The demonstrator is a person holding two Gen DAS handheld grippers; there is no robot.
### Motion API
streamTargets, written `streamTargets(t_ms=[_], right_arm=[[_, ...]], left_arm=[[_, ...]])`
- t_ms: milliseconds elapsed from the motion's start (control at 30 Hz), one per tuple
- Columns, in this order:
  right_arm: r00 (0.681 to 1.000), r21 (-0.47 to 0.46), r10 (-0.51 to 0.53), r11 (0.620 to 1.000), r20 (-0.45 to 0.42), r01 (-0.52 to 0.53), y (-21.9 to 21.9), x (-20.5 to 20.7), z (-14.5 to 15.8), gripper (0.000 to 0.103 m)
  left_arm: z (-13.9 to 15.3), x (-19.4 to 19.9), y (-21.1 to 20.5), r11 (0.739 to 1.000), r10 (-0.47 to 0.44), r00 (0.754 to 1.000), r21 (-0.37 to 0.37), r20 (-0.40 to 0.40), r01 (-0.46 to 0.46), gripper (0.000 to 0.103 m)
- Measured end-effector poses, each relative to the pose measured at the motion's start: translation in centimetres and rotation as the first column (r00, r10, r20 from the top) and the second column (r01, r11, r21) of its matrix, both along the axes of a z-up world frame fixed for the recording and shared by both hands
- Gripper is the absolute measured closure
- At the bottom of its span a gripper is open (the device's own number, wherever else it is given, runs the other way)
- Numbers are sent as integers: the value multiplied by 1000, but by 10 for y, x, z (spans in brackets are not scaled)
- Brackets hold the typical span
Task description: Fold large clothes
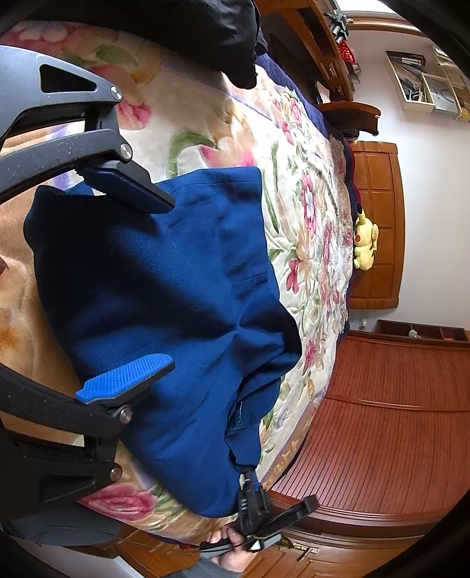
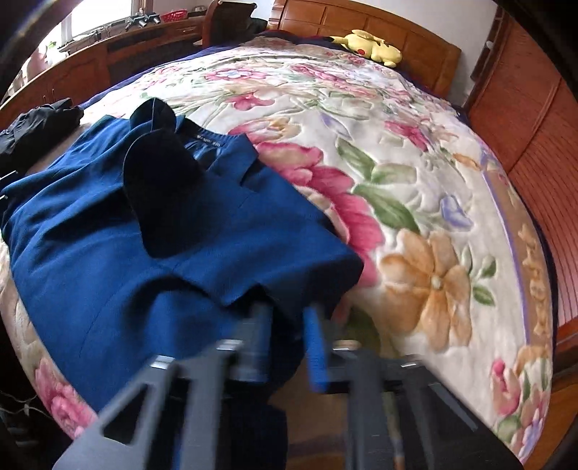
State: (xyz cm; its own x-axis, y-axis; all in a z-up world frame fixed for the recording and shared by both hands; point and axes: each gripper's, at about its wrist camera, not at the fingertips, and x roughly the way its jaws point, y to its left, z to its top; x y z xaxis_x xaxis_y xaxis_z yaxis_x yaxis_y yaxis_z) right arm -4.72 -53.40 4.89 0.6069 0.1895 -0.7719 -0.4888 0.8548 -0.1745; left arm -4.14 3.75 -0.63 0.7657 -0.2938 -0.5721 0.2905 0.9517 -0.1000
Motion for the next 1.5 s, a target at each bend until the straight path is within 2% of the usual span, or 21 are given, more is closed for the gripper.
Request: streamTargets(t_ms=[100, 300, 400, 467, 533, 600, 667, 700, 733, 800, 933, 1133, 1367, 1500], right_arm=[[999, 25, 6, 1000, 38, -7, 4, 7, 10, 100], [984, 68, -89, 994, 151, 80, 6, 40, 29, 102], [963, 110, -177, 981, 201, 158, 0, 63, 37, 102], [935, 126, -274, 960, 224, 250, -9, 85, 36, 101], [915, 139, -354, 933, 194, 331, -19, 108, 29, 101], [915, 160, -379, 920, 138, 357, -26, 122, 20, 92], [911, 168, -399, 910, 108, 378, -30, 127, 15, 65], [911, 177, -400, 908, 102, 379, -32, 127, 15, 60], [909, 186, -403, 906, 106, 380, -35, 124, 15, 57], [910, 181, -401, 908, 108, 379, -36, 118, 17, 57], [935, 168, -337, 933, 110, 317, -30, 89, 30, 57], [961, 140, -207, 973, 185, 183, -16, 9, 42, 57], [978, 179, -107, 981, 181, 74, 3, -44, 33, 56], [979, 207, -68, 978, 194, 27, 10, -60, 23, 47]], left_arm=[[-1, 1, 1, 1000, 2, 1000, -1, -1, -2, 22], [-5, 2, 4, 1000, 9, 1000, -9, -3, -9, 22], [-7, 1, 5, 1000, 13, 1000, -24, 0, -13, 23], [-9, 1, 6, 999, 15, 1000, -34, 0, -15, 22], [-10, 0, 8, 999, 15, 1000, -48, 5, -15, 22], [-9, -1, 9, 999, 15, 1000, -52, 5, -15, 22], [-8, -2, 9, 999, 16, 1000, -47, 10, -16, 22], [-7, -3, 10, 999, 17, 1000, -45, 13, -17, 22], [-7, -3, 10, 999, 19, 1000, -44, 14, -18, 22], [-6, -4, 12, 999, 25, 1000, -44, 18, -24, 22], [-4, -7, 14, 999, 39, 999, -32, 25, -38, 22], [-5, -6, 20, 997, 69, 997, -19, 14, -69, 22], [-8, -8, 24, 994, 106, 994, 0, 1, -106, 22], [-10, -10, 28, 992, 123, 992, 4, -4, -123, 23]])
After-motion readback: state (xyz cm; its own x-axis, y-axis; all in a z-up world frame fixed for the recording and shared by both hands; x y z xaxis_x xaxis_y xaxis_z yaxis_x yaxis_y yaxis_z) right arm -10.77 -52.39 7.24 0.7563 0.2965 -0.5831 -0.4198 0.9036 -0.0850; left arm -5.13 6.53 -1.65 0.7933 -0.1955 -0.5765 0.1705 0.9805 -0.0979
